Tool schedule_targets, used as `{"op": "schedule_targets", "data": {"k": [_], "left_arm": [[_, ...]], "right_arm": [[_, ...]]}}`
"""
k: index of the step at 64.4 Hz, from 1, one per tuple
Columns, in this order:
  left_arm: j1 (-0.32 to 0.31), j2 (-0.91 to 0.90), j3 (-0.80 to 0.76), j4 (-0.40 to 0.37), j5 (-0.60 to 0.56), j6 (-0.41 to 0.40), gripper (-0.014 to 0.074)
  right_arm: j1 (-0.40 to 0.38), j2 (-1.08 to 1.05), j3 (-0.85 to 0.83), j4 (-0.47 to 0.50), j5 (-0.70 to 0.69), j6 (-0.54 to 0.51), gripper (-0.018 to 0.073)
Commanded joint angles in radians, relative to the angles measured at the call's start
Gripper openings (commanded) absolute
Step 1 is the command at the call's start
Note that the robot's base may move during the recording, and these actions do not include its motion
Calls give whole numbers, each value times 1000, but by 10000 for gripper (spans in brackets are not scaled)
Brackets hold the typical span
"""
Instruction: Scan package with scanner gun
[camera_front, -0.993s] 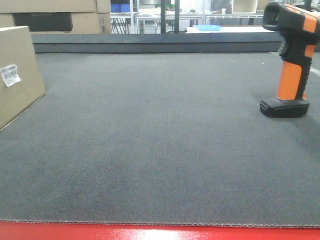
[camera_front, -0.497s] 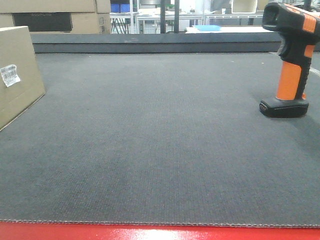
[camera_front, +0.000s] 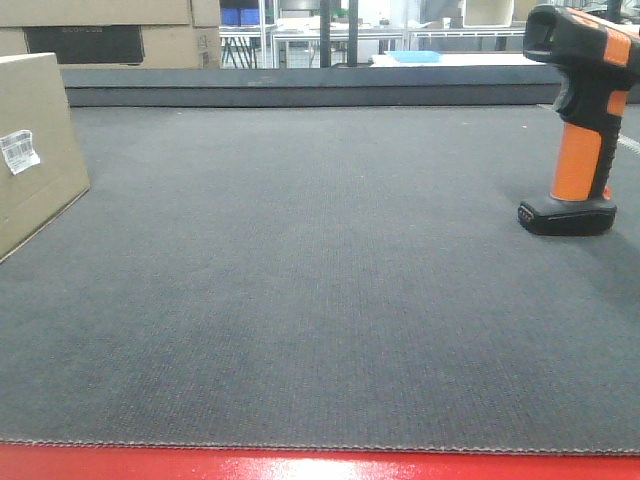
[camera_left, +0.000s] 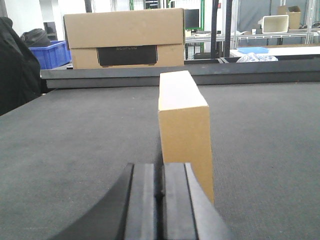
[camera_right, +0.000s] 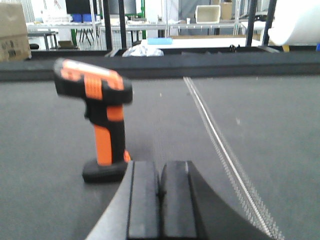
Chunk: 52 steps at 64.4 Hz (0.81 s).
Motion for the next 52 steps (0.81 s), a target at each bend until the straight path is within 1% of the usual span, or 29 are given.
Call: {"op": "schedule_targets", "data": {"k": [1, 13, 52], "left_arm": [[3, -5, -1, -6, -17, -6, -111], [3, -5, -1, -6, -31, -6, -111], [3, -5, -1, -6, -33, -6, -111]], "right_arm": [[11, -8, 40, -13, -62, -10, -153], [54, -8, 40, -60, -61, -10, -153], [56, -8, 40, -62, -66, -10, -153]]}}
